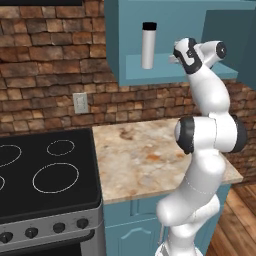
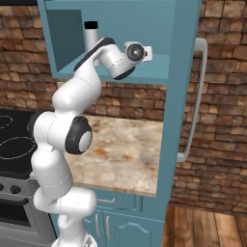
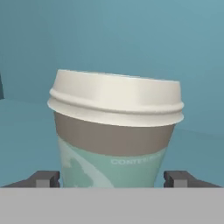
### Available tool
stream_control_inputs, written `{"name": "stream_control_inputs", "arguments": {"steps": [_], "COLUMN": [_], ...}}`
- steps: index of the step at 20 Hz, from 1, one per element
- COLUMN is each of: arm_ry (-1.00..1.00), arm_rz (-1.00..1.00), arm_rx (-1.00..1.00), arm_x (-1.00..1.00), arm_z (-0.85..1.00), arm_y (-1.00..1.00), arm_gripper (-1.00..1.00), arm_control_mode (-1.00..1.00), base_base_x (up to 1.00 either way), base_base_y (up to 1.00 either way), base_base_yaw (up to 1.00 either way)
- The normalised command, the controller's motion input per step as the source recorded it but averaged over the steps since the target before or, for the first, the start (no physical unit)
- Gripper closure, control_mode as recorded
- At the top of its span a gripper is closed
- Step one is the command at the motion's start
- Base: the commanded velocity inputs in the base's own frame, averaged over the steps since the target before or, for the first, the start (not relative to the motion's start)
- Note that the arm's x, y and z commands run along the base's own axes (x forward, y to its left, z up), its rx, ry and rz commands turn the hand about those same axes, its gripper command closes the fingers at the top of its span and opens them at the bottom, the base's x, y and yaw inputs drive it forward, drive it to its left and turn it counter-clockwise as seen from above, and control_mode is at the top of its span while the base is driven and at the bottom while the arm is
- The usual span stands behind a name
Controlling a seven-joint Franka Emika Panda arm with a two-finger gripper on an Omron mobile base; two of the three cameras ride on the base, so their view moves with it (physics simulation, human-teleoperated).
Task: Sort all alcoholic drinks to one cabinet, and non-alcoholic drinks to the other.
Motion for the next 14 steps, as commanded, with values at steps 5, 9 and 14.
{"name": "stream_control_inputs", "arguments": {"steps": [5, 9, 14], "arm_ry": [0.0, -0.02, -0.02], "arm_rz": [-0.07, -0.09, -0.13], "arm_rx": [0.0, -0.03, -0.03], "arm_x": [-0.15, -0.79, -1.0], "arm_z": [0.0, 0.0, 0.0], "arm_y": [0.0, 0.02, 0.03], "arm_gripper": [-1.0, -1.0, -1.0], "arm_control_mode": [-1.0, -1.0, -1.0], "base_base_x": [0.0, 0.0, 0.0], "base_base_y": [0.0, 0.0, 0.0], "base_base_yaw": [0.0, 0.0, 0.0]}}
